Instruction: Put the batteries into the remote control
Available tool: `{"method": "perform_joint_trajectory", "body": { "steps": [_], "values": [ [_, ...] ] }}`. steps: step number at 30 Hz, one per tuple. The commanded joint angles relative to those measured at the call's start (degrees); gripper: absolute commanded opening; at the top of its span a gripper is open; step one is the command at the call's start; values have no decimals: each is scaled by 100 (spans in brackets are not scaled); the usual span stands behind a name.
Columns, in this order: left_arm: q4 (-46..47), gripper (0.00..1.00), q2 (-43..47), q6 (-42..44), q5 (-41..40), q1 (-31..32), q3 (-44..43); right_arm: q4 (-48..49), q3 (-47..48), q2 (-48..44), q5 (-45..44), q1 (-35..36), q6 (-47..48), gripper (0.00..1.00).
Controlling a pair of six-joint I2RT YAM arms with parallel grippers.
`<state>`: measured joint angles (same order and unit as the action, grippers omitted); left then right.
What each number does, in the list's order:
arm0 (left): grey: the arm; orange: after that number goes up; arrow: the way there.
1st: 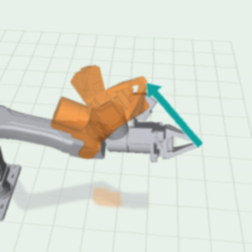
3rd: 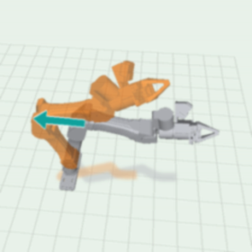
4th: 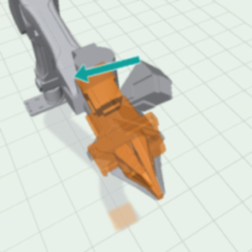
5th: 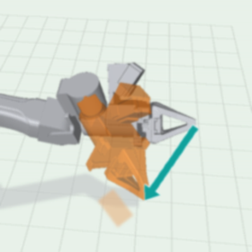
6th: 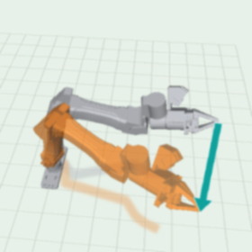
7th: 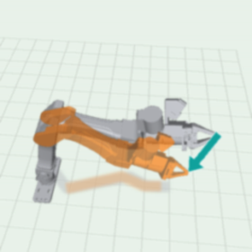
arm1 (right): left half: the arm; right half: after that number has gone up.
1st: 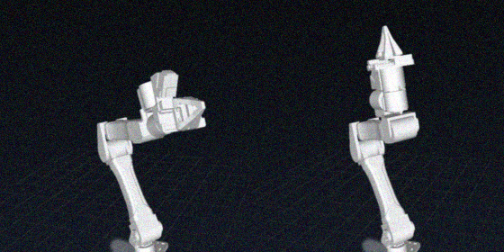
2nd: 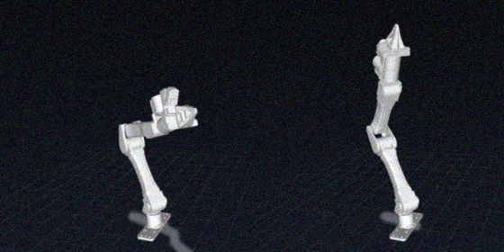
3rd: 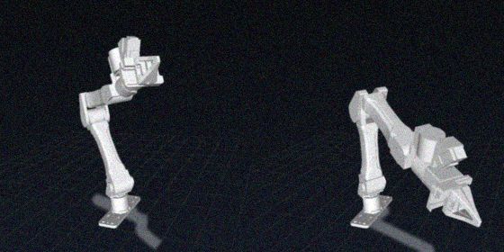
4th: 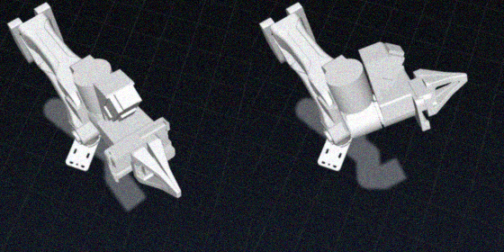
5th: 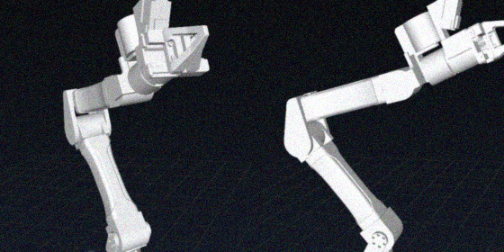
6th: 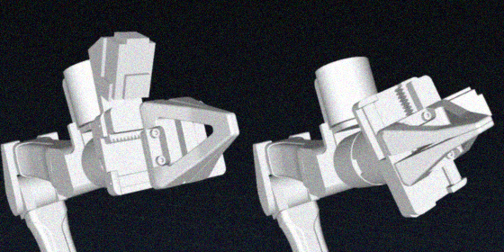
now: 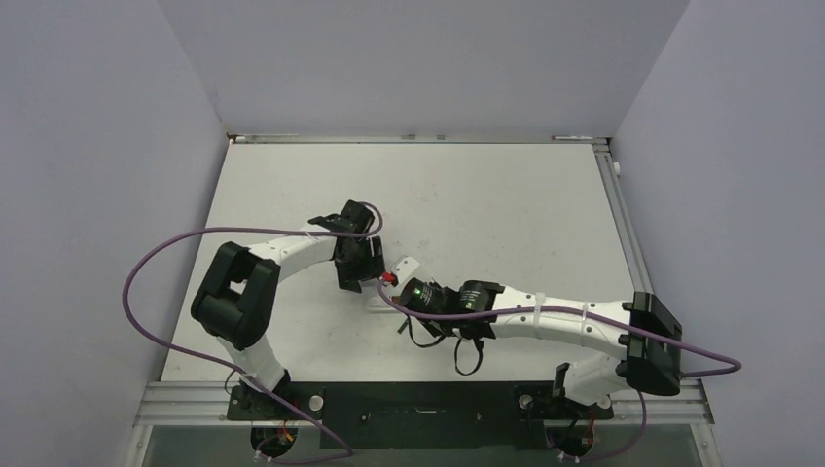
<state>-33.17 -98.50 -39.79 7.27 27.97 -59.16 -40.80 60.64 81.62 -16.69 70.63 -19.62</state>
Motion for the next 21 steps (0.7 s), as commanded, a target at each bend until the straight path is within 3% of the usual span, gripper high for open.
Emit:
{"method": "perform_joint_trajectory", "body": {
  "steps": [1,10,21],
  "values": [
    [-376,62,-231,54,-281,226,-372,105,-18,-291,-143,-45,82,8],
    [-704,58,-649,227,-443,669,-776,173,-174,-510,-141,-91,110,8],
    [-625,55,-627,399,-474,1090,-538,173,-177,-525,31,-115,331,8]
  ]
}}
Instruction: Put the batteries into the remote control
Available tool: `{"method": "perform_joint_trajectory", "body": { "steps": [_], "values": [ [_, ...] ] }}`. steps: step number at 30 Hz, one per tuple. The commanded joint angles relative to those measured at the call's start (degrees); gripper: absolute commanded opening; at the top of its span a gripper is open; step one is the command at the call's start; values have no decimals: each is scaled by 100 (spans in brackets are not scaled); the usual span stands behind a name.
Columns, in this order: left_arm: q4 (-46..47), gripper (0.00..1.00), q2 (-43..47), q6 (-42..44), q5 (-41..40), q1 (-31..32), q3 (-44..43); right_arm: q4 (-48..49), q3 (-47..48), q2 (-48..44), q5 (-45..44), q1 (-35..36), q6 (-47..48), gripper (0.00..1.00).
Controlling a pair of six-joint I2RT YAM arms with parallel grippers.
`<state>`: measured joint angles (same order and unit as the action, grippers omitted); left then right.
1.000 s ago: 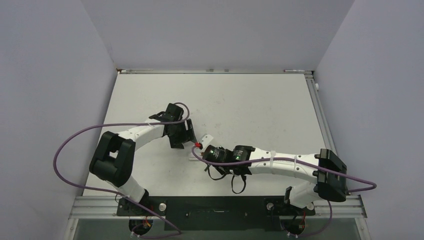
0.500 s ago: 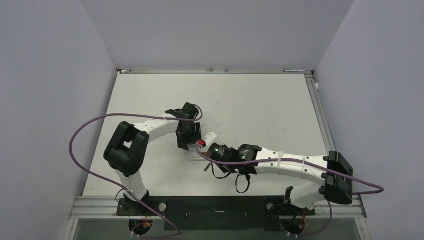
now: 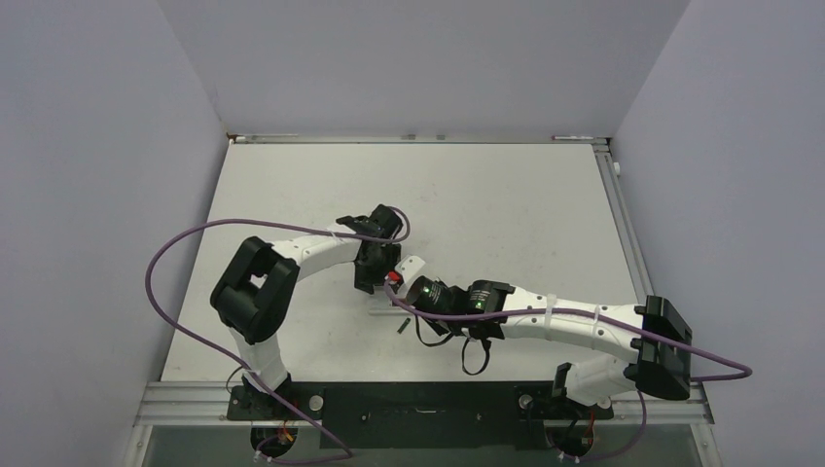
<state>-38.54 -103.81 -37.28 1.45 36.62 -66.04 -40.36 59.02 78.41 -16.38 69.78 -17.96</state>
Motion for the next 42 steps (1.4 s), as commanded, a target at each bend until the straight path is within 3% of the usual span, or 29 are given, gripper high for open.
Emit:
{"method": "perform_joint_trajectory", "body": {
  "steps": [1,18,29,36,42],
  "values": [
    [-66,54,-89,160,128,251,171,113,-6,-208,11,-26,187,8],
    [65,51,317,371,233,498,375,166,-14,-471,613,34,1214,8],
    [-185,63,829,458,-276,443,238,91,317,-97,897,6,2338,8],
    [-234,66,1287,463,-248,-24,421,81,421,272,1077,-97,2895,8],
    [63,66,1921,341,504,-890,963,150,481,513,1428,-317,3501,8]
  ]
}}
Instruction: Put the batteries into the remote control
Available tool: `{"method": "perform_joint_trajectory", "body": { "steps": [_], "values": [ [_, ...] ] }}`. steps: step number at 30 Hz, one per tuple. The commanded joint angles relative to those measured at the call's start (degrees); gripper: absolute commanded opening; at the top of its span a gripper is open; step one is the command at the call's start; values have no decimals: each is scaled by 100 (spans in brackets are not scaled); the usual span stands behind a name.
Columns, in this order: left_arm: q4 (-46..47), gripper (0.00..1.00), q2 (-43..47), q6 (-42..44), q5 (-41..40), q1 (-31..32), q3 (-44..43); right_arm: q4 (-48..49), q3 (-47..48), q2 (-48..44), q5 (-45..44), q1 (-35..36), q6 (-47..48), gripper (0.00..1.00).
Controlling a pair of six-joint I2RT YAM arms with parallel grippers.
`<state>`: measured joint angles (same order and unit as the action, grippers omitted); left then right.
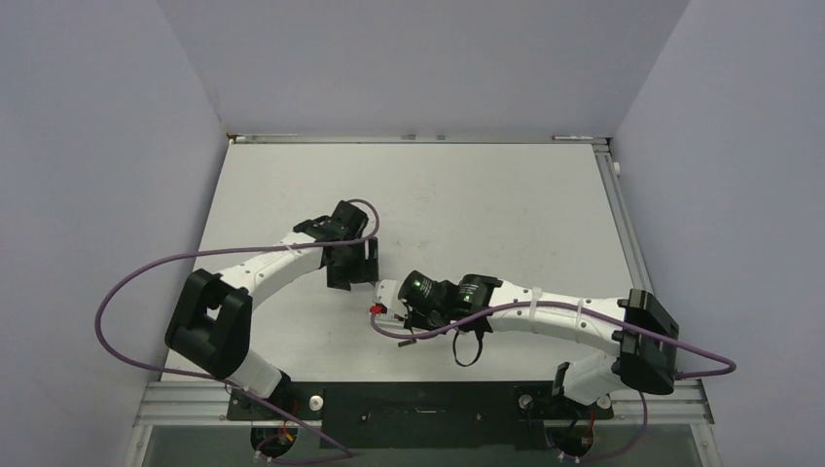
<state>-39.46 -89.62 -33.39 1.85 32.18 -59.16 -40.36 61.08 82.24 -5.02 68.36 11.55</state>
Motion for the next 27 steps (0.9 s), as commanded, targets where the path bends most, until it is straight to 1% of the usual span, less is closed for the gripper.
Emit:
{"method": "perform_joint_trajectory", "body": {
  "steps": [1,6,12,20,27],
  "values": [
    [163,66,599,-52,533,-516,323,185,289,168,337,-220,655,8],
    [78,67,963,-10,643,-697,451,210,414,502,581,-355,1178,8],
    [44,68,1159,150,772,-913,623,148,678,914,860,-498,1444,8],
    [85,68,1325,325,775,-1226,821,93,928,1391,911,-551,1556,8],
    [138,69,1293,354,950,-1364,801,-31,1239,1757,922,-560,1543,8]
  ]
}}
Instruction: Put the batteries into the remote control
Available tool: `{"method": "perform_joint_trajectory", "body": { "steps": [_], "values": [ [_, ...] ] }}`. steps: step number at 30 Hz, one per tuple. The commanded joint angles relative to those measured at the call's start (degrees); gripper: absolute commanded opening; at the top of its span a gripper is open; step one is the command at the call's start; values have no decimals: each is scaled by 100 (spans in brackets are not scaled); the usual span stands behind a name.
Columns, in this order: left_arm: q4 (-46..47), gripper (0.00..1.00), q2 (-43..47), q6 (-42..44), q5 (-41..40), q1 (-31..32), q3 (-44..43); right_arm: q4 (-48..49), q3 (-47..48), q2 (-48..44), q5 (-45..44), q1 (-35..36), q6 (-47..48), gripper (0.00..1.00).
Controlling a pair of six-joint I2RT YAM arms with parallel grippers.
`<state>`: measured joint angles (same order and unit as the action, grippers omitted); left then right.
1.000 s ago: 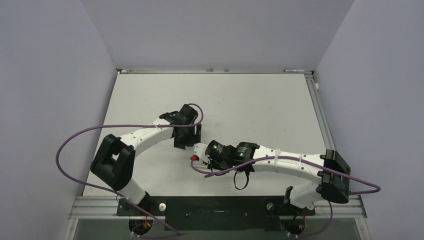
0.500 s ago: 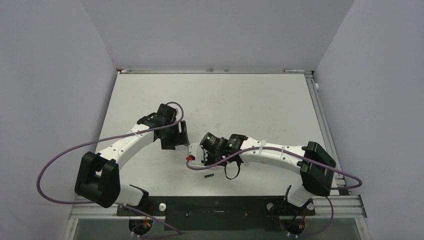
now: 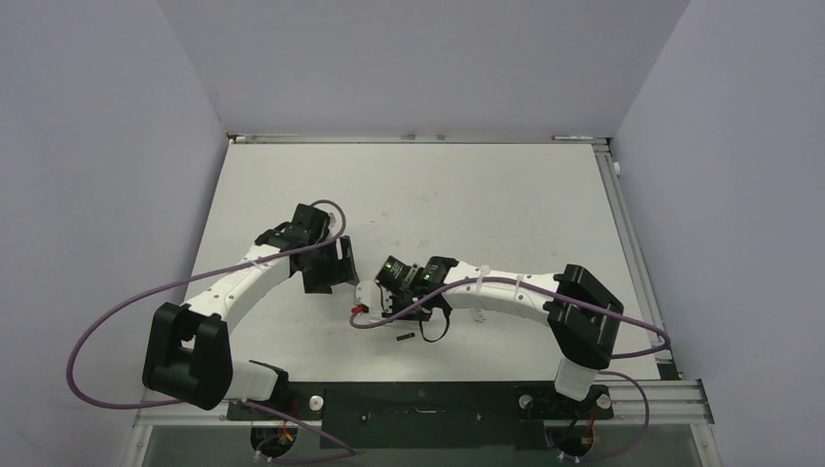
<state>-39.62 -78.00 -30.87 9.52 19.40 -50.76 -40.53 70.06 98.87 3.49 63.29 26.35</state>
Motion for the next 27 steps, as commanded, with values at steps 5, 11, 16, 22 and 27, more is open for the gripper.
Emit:
{"method": "perform_joint_trajectory", "body": {
  "steps": [5,11,16,22,27],
  "values": [
    [173,69,121,132,288,-179,-48,-121,492,323,52,-69,21,8],
    [186,69,139,147,370,-264,-48,-268,597,467,52,-62,-17,9],
    [201,69,162,160,430,-340,-39,-348,661,547,56,-45,-80,9],
    [217,69,201,161,496,-409,-13,-458,765,682,47,-10,-152,10],
    [217,69,207,161,520,-464,-4,-473,814,736,82,17,-191,11]
  ]
}}
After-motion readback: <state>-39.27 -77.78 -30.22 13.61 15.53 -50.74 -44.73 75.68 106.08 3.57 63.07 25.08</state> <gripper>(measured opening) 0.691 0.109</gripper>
